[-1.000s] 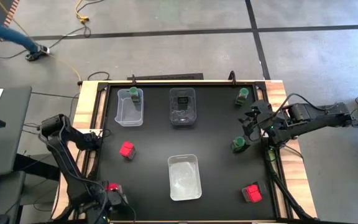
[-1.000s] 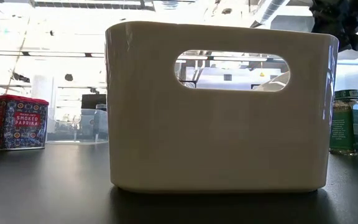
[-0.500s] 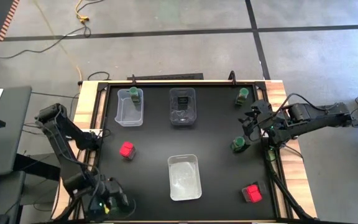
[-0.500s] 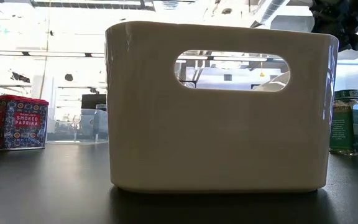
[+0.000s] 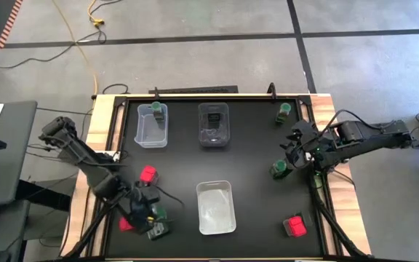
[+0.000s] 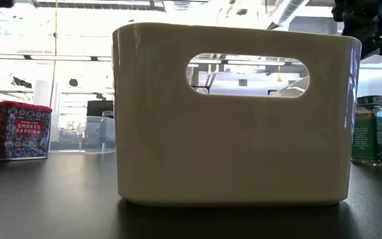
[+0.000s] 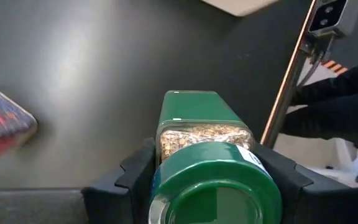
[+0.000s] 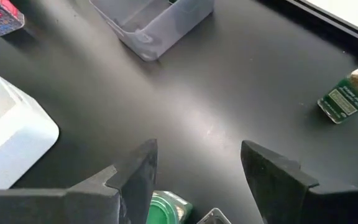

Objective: Sort spices by type
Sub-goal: Put the bottom green seasoning bottle into the transparent bin

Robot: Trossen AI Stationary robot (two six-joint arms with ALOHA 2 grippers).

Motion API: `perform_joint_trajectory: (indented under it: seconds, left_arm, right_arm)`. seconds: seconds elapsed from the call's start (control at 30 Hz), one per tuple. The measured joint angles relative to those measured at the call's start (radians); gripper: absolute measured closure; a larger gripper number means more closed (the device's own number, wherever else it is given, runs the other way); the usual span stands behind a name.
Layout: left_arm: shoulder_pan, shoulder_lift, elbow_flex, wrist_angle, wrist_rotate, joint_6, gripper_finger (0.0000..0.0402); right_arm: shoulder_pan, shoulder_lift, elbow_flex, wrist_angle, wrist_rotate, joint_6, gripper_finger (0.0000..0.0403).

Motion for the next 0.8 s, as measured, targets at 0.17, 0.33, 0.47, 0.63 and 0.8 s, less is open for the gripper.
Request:
perform_joint_trajectory:
  seconds: [0.17, 0.33, 0.47, 0.63, 0.8]
  left_arm:
    - [0.091, -0.026, 0.0, -0.021, 0.008, 0.121, 0.0207]
    - [0.211, -0.111, 0.0, -0.08, 0.005, 0.254, 0.0207]
    - [0.332, -0.213, 0.001, -0.164, -0.031, 0.363, 0.0207]
    - [0.52, -0.327, 0.001, -0.261, -0.077, 0.54, 0.0207]
    - [0.763, -0.382, 0.001, -0.29, -0.071, 0.844, 0.0207]
  right_arm:
    - [0.0, 0.0, 0.0, 0.001, -0.002, -0.001, 0.0143]
    - [0.0, 0.0, 0.0, 0.001, -0.002, 0.0, 0.0143]
    - [0.0, 0.0, 0.0, 0.006, -0.002, 0.026, 0.0143]
    - [-0.001, 0.0, 0.0, 0.025, -0.001, 0.035, 0.0143]
    - [-0.001, 0.0, 0.0, 0.063, 0.0, 0.05, 0.0143]
